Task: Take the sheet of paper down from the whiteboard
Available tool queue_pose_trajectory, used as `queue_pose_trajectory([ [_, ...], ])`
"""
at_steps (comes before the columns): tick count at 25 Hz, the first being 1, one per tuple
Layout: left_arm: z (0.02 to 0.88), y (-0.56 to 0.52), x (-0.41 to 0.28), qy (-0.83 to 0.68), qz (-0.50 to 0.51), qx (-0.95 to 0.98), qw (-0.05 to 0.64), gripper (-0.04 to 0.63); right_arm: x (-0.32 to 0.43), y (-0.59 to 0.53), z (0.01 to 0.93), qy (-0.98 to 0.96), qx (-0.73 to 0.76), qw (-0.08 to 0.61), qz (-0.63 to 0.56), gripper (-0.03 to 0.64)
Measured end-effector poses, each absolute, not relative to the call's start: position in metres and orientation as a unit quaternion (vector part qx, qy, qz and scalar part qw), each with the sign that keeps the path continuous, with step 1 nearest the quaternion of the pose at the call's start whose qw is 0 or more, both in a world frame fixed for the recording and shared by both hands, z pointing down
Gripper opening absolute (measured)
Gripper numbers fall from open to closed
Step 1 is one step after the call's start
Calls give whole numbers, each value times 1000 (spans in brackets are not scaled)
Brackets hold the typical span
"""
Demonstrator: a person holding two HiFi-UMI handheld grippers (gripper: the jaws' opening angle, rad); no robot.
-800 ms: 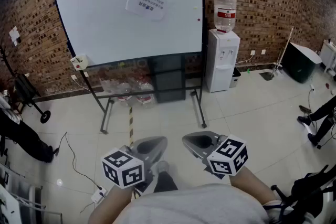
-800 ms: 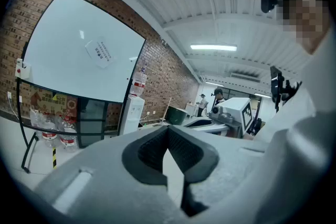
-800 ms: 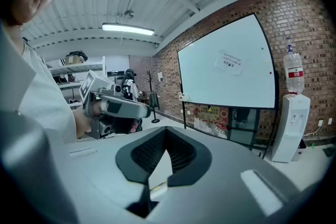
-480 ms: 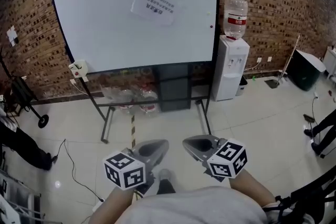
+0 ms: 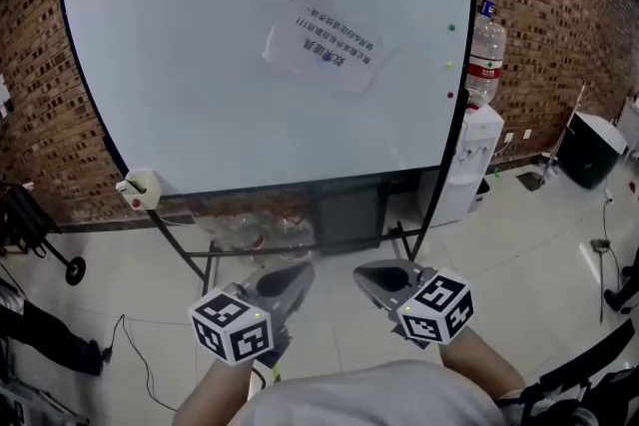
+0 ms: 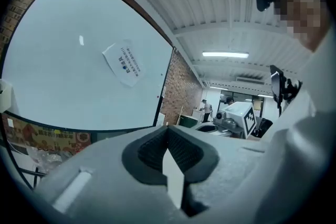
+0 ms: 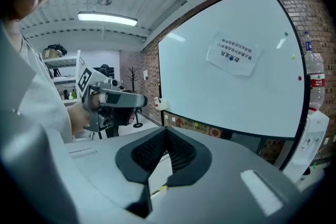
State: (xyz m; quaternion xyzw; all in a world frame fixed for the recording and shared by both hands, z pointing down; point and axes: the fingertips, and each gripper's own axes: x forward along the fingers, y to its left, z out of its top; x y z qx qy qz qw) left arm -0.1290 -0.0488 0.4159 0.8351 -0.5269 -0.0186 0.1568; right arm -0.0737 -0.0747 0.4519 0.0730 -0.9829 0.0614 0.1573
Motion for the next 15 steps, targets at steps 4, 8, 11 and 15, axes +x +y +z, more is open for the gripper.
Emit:
queue_pose_trajectory([
  [4,417,-98,-180,-520,-35,839,157,2,-111,-120,455,-983,83,146,70,-2],
  [8,418,-144,-210,-527,-36,836,150,1,-132,-167,454,-984,87,139,67,-2],
  [11,420,-175,-222,-528,-32,835,151,1,-142,-198,445,-987,82,118,67,-2],
  [15,420,-220,-238,-536,-31,831,144,2,-155,-241,445,-989,78,113,54,-3],
])
